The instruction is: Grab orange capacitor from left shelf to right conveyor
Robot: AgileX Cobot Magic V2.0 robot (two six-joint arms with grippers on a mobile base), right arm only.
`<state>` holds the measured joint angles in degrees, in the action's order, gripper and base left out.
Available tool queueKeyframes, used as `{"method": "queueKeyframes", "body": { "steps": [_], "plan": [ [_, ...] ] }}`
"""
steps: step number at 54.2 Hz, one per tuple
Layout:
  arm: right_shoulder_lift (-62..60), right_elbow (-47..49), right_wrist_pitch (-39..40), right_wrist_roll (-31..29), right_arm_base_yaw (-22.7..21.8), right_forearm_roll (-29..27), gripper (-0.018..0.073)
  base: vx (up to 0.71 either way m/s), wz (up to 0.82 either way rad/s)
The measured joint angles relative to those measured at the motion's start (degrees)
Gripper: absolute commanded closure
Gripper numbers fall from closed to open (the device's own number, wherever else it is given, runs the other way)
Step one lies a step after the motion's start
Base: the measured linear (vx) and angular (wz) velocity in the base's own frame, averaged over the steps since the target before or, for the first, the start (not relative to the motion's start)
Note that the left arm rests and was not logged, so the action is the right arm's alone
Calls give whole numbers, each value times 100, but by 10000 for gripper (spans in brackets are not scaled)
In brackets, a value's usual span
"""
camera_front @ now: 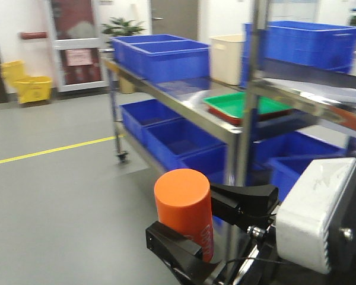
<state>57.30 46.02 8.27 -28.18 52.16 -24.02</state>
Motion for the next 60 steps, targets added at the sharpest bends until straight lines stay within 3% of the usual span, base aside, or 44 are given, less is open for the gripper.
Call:
{"method": "queueKeyframes", "body": {
  "steps": [60],
  "plan": [
    [0,0,1,0,0,0,568,22,73]
  ]
}}
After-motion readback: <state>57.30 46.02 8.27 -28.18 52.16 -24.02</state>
